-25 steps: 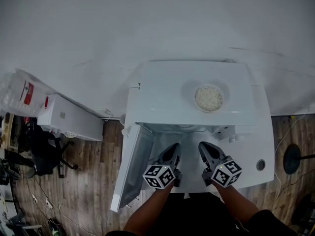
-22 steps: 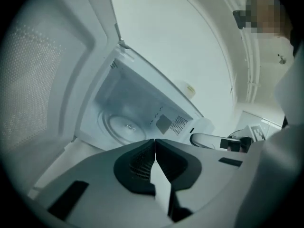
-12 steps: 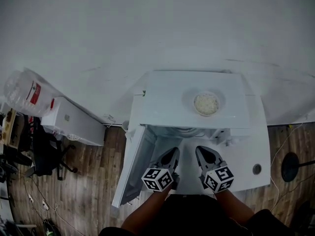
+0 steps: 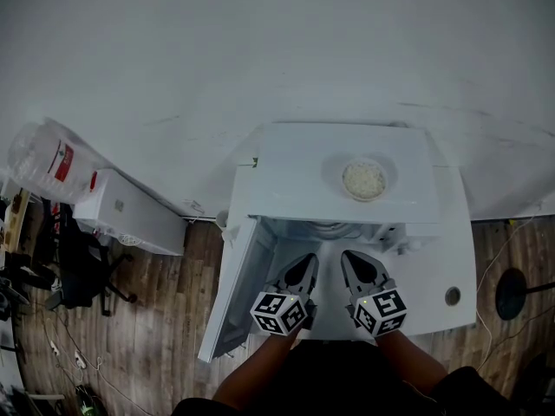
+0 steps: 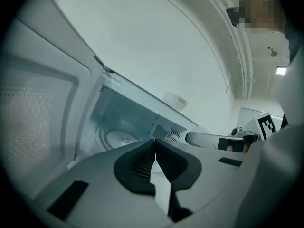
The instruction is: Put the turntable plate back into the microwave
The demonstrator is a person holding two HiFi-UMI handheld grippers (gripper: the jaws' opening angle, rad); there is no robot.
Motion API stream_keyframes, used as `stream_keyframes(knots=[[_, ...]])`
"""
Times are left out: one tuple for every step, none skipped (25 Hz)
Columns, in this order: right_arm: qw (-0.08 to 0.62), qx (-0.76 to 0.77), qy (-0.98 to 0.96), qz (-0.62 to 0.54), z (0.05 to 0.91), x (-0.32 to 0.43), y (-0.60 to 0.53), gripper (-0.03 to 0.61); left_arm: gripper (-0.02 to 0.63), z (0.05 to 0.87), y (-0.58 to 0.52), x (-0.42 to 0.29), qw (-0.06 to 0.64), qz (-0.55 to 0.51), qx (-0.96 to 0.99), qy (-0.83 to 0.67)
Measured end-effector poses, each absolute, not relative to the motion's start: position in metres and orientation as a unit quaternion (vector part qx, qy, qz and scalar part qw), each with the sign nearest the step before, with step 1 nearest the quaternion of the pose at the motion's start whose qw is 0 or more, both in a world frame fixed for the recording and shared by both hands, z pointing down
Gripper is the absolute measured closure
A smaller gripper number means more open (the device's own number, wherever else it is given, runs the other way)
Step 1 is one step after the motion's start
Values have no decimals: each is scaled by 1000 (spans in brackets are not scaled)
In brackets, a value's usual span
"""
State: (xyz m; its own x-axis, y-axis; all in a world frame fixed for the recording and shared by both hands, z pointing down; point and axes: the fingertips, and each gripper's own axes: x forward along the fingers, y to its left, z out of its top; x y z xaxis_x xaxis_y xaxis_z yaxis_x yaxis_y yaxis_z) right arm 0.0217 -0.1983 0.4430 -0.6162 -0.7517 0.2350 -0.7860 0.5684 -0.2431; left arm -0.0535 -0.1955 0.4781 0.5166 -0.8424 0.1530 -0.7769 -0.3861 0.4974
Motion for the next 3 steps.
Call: stream_keyframes(knots=[[53, 435, -884, 163, 443, 21, -198, 561, 591, 478, -196, -53, 263, -62, 830, -488], [54, 436, -884, 162, 443, 21, -198, 561, 591, 477, -196, -53, 263, -62, 830, -488], [55, 436, -883, 162, 443, 21, -198, 561, 591, 477, -196, -53, 263, -62, 829, -489]])
